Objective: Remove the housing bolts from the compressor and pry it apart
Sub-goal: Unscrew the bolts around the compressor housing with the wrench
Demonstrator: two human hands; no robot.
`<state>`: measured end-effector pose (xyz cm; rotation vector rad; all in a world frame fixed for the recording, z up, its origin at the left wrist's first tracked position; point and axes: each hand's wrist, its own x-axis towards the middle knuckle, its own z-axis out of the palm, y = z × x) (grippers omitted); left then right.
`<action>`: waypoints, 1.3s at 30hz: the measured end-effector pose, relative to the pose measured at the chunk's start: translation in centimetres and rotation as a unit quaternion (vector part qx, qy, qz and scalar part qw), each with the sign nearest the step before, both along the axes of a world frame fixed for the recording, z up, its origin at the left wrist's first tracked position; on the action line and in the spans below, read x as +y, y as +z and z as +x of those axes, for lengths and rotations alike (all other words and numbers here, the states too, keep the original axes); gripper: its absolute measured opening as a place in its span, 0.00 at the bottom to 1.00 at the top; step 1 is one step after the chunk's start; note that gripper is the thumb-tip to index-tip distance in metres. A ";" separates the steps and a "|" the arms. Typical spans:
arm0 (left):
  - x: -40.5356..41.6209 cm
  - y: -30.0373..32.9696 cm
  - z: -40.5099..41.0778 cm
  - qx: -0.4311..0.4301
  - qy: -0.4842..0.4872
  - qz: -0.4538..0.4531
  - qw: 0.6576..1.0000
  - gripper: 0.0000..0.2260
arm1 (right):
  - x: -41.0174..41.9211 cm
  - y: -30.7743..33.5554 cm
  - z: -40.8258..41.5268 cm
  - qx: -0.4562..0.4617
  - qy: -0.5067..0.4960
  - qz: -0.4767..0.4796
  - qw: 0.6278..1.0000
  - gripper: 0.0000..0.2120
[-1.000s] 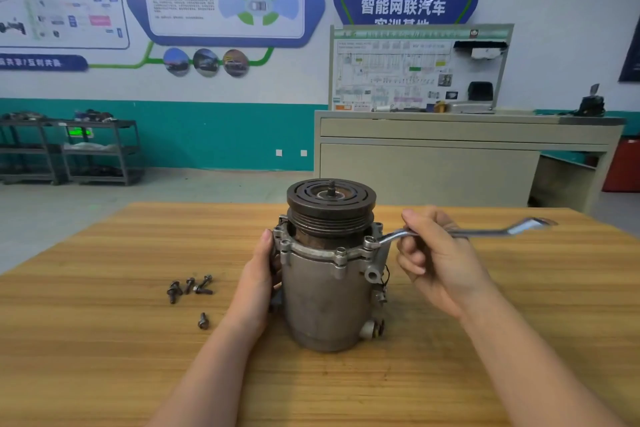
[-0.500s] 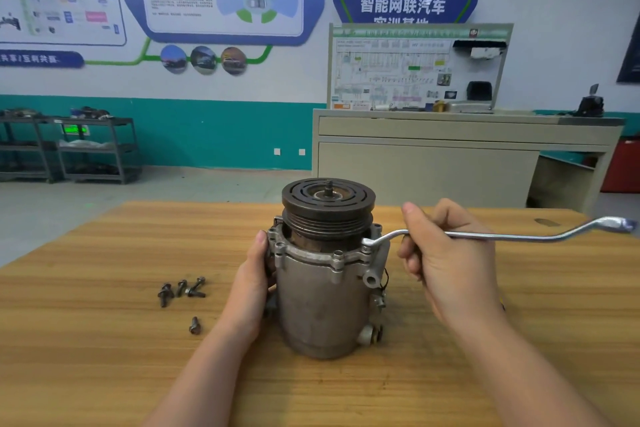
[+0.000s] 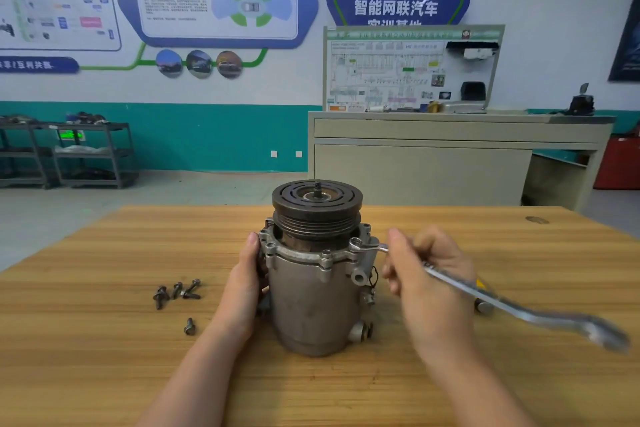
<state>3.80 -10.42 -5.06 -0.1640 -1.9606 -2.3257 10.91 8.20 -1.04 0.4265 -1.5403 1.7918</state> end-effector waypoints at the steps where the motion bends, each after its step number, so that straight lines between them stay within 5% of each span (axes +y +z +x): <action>1: 0.0 0.0 0.0 -0.002 0.003 0.006 1.000 0.39 | 0.7 0.2 -0.6 -0.046 0.071 -0.052 0.995 0.17; 4: 0.1 0.2 0.0 -0.010 0.013 0.014 1.000 0.38 | 2.0 1.2 -3.3 -0.169 0.268 -0.180 0.931 0.13; 7: 0.1 0.1 -0.1 -0.023 0.016 0.021 0.999 0.39 | 2.0 2.4 -5.4 -0.261 0.323 -0.196 0.888 0.10; 13: 0.1 0.1 -0.2 -0.012 0.013 0.028 0.999 0.34 | 2.6 4.2 -5.3 -0.145 0.205 -0.232 0.940 0.15; 17: 0.0 0.0 -0.2 0.001 0.018 0.019 1.000 0.34 | 1.9 3.4 -3.4 -0.062 0.042 -0.073 0.995 0.23; 20: 0.0 -0.2 -0.4 0.003 0.019 0.018 1.000 0.32 | 0.9 3.0 -1.8 -0.016 -0.070 0.042 0.997 0.21; 23: 0.0 -0.3 -0.4 0.007 0.017 0.025 1.000 0.33 | -0.5 2.8 -0.3 0.061 -0.122 0.136 0.981 0.22; 28: -0.1 -0.4 -0.6 0.007 0.013 0.028 1.000 0.35 | -1.5 1.9 1.0 0.168 -0.239 0.321 0.901 0.20; 33: -0.1 -0.5 -0.5 0.012 0.009 0.016 1.000 0.33 | 0.3 0.3 0.1 0.004 -0.022 0.036 0.999 0.18; 36: 0.0 -0.4 -0.5 0.007 0.007 0.027 1.000 0.31 | 2.1 0.9 -2.3 -0.141 0.193 -0.123 0.963 0.12; 39: 0.2 -0.2 -0.5 -0.004 0.011 0.038 0.999 0.32 | 2.4 2.2 -5.0 -0.264 0.290 -0.173 0.904 0.10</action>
